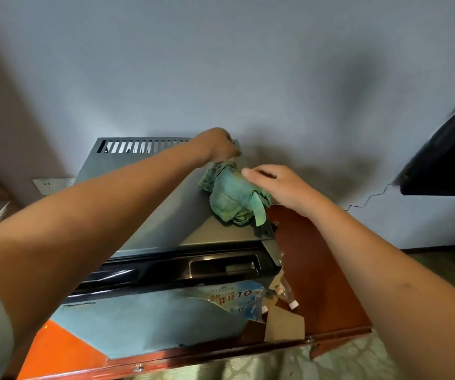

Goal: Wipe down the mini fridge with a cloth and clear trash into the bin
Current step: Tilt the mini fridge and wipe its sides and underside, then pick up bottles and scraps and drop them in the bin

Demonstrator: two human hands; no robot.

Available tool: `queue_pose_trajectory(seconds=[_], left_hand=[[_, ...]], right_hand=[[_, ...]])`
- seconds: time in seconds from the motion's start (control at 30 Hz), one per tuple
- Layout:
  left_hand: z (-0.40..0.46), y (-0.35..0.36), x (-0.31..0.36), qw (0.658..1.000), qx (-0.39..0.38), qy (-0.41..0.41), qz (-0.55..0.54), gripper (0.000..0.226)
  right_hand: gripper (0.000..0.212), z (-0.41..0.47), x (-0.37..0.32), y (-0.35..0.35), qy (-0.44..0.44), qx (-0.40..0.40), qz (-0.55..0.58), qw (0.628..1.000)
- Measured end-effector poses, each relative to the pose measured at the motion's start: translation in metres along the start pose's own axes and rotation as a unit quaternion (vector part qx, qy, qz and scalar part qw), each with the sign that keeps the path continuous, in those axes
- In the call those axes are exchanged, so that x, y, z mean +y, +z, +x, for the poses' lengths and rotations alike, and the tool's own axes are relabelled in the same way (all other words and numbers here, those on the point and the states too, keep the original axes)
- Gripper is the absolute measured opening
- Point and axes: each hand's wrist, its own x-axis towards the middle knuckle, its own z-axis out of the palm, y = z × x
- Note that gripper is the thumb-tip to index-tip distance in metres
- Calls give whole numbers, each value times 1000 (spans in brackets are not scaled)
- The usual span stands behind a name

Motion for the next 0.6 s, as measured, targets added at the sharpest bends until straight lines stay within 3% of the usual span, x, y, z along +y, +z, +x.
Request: queue_pose_trajectory(seconds=[0.1,0.3,0.6], left_hand=[[3,2,13,999,32,1,23,36],[2,21,45,991,83,-58,92,34],[-27,102,127,970,161,-125,134,23]], right_hand=[[55,14,16,-9,3,27,64,998],[17,31,56,-29,-47,-42,63,996],[15,21,151,-68,-69,-167,77,981]])
